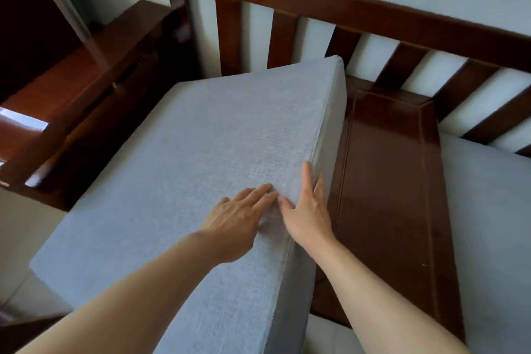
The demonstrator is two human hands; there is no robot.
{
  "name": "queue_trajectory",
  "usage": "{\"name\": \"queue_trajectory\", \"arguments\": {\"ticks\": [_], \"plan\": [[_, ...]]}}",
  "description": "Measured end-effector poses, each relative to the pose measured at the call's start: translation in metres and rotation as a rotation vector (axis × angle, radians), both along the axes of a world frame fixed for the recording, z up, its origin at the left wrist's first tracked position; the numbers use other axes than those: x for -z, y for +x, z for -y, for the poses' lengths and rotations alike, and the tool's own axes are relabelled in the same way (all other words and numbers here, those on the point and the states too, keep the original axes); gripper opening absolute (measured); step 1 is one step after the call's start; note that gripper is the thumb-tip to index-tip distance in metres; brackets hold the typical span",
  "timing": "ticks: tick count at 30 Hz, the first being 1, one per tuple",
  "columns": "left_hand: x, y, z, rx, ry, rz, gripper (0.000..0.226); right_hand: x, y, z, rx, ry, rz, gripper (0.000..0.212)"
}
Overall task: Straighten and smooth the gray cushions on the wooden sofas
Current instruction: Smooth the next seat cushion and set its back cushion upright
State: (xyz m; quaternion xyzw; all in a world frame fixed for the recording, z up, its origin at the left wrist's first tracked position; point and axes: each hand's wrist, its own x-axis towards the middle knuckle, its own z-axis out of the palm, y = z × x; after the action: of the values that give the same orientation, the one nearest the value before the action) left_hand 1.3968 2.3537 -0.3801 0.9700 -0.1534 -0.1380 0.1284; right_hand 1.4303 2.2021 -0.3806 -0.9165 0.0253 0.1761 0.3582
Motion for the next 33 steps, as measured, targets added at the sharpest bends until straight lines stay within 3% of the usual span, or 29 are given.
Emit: {"name": "queue_trajectory", "arguments": {"ticks": [5, 11, 21, 26, 33], "plan": [[-0.001, 0.059, -0.005, 0.098, -0.019, 0.016, 0.064, 0.011, 0.004, -0.023, 0.197, 0.007, 0.082, 0.095], [0.01, 0.109, -0.003, 0.27, -0.06, 0.106, 0.059, 0.018, 0.015, -0.034, 0.374, -0.014, 0.174, 0.074], [0.022, 0.175, 0.004, 0.558, -0.173, 0.205, 0.051, 0.009, 0.031, -0.054, 0.542, -0.349, 0.133, 0.057], [0.019, 0.189, 0.002, 0.707, -0.129, 0.171, 0.049, 0.018, 0.034, -0.076, 0.705, -0.634, 0.177, 0.05], [0.021, 0.235, 0.044, 0.901, -0.183, 0.362, 0.05, 0.011, 0.032, -0.08, 0.87, -0.682, 0.009, 0.054]]}}
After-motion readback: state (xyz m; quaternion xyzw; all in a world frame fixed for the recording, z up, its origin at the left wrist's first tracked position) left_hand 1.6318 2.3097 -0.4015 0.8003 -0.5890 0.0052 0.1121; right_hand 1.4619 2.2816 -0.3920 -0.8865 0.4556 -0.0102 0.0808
